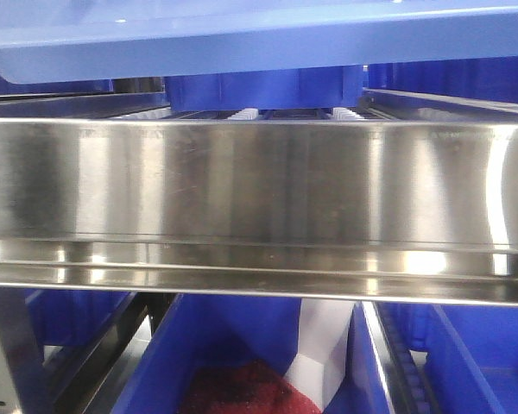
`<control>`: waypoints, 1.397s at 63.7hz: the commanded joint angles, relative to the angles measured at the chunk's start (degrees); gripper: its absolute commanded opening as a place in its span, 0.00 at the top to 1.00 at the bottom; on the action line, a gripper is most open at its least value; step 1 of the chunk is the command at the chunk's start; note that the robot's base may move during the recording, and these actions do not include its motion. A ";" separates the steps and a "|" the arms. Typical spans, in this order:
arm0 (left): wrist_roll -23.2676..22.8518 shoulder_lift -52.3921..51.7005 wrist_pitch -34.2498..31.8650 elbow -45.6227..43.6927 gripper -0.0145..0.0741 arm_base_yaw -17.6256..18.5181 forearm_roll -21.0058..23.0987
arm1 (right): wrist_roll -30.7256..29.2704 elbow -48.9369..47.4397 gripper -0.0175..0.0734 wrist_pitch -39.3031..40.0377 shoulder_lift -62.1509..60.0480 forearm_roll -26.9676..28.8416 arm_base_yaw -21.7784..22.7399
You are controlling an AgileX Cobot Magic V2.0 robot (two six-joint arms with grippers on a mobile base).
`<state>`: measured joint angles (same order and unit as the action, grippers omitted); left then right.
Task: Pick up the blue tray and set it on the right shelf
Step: 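Push the held tray forward onto the upper roller shelf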
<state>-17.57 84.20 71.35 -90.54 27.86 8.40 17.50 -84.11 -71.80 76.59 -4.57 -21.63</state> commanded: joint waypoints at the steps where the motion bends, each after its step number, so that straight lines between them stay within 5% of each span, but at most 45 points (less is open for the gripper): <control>1: 1.34 -1.98 5.32 -1.53 0.89 0.40 1.48 | -1.48 -1.61 0.75 0.81 -1.82 -1.08 0.00; 64: 3.78 -1.98 3.68 -1.53 0.89 0.40 3.18 | -1.48 -2.08 0.75 3.02 -1.82 0.13 0.00; 89: 5.72 2.23 -4.77 -9.59 0.89 -6.42 -0.54 | -2.00 -8.15 0.75 7.87 3.60 4.99 0.00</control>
<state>-12.96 86.27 70.63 -96.71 22.76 7.43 16.94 -89.04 -67.67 79.55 -1.28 -21.63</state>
